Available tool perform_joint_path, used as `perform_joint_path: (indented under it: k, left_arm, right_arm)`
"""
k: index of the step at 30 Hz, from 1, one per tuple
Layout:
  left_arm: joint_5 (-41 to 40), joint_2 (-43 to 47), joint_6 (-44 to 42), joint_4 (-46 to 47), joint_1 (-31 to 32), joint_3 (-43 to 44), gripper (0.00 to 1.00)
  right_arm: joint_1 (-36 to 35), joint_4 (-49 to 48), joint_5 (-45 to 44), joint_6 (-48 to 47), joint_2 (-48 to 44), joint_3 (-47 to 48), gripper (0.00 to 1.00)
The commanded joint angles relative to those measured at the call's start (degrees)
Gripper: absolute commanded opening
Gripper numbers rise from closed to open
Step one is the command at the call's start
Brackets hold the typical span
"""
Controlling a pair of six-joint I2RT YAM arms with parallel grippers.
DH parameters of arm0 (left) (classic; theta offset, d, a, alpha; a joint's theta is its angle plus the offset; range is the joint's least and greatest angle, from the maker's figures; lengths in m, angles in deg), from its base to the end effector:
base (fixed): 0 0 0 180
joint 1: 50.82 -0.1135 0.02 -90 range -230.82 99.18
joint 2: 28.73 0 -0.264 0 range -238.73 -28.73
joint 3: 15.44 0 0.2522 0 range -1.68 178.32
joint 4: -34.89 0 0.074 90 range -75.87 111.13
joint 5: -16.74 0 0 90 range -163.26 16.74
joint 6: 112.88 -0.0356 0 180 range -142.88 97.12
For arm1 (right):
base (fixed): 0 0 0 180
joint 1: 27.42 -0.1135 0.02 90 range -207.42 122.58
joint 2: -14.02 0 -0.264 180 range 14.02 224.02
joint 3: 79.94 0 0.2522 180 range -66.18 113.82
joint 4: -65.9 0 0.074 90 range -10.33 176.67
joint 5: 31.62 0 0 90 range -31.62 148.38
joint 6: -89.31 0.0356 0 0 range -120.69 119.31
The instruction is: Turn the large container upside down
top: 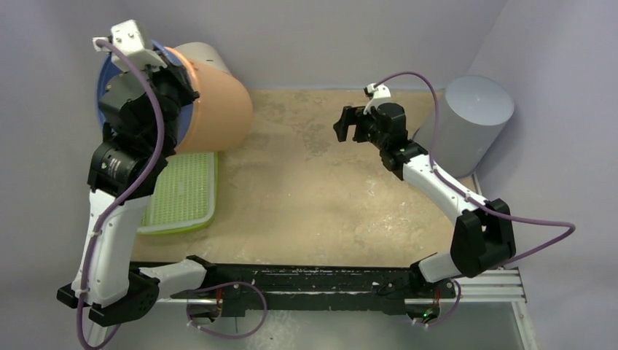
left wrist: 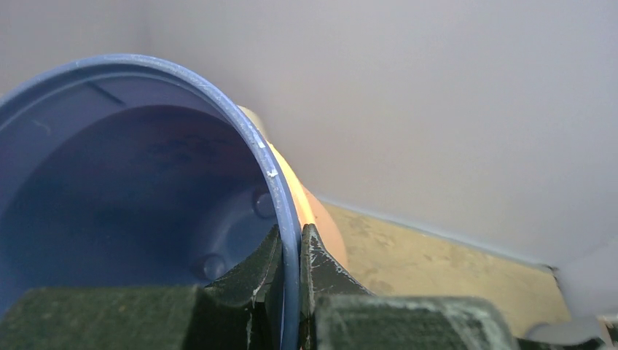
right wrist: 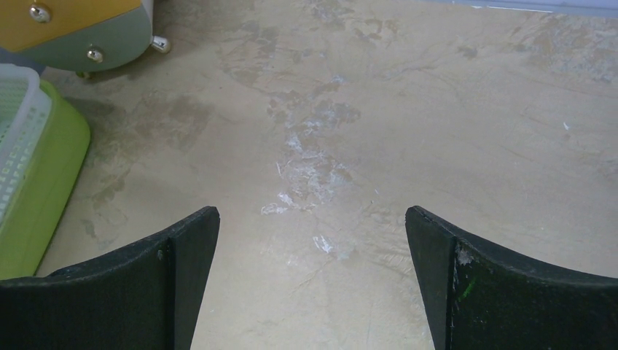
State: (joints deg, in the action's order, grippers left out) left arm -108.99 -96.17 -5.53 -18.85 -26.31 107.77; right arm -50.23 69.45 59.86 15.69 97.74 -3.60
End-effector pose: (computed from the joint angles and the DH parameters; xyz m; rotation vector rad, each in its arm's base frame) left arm 0.1573 -0.0489 0.5695 -0.3964 1.4911 -0.1011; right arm 0.3212 0.1361 0.3227 -0.1195 1.7866 0.5174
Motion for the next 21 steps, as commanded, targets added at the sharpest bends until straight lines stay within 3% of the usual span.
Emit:
perform_joint_path:
  k: [1, 7, 21]
  left_arm:
    - [14.13, -0.19, 3.78, 16.08, 0.28, -4.75, 0.00]
    - [21.81, -0.05, 9.34, 26.21, 0.33, -16.00, 0.00]
    - [27.73, -0.09, 18.27, 48.12, 1.65, -40.65, 0.00]
  right_arm:
    - [0.02, -1.30, -1.49, 0.76, -4.36, -0.27, 1.00]
    - [0.02, -0.48, -2.82, -0.48, -6.77, 1.82, 1.00]
    - [-0.16, 0.46, -0.15, -1.78, -6.45, 4.30, 1.00]
